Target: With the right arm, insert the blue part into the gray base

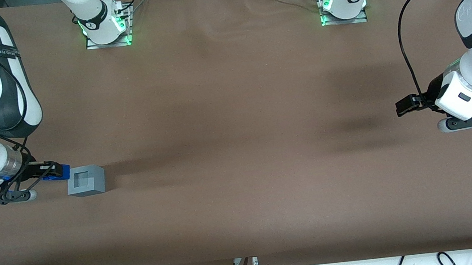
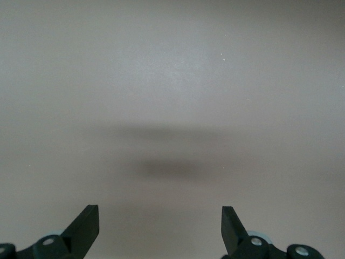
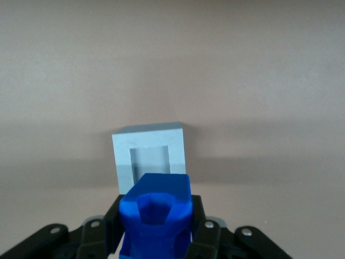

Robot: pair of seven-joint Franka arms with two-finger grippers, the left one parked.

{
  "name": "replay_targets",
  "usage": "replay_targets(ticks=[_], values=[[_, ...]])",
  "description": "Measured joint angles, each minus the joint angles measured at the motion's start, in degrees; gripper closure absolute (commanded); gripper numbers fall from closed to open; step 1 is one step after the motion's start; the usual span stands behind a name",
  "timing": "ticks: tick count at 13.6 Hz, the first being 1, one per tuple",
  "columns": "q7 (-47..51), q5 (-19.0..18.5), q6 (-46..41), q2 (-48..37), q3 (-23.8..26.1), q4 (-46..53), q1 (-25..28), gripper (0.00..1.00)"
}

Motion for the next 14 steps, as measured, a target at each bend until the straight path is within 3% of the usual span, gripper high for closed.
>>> replay_targets(ticks=[14], values=[[-9.22, 0.36, 11.97, 1.78, 1.32, -7.52, 0.03, 1.0]])
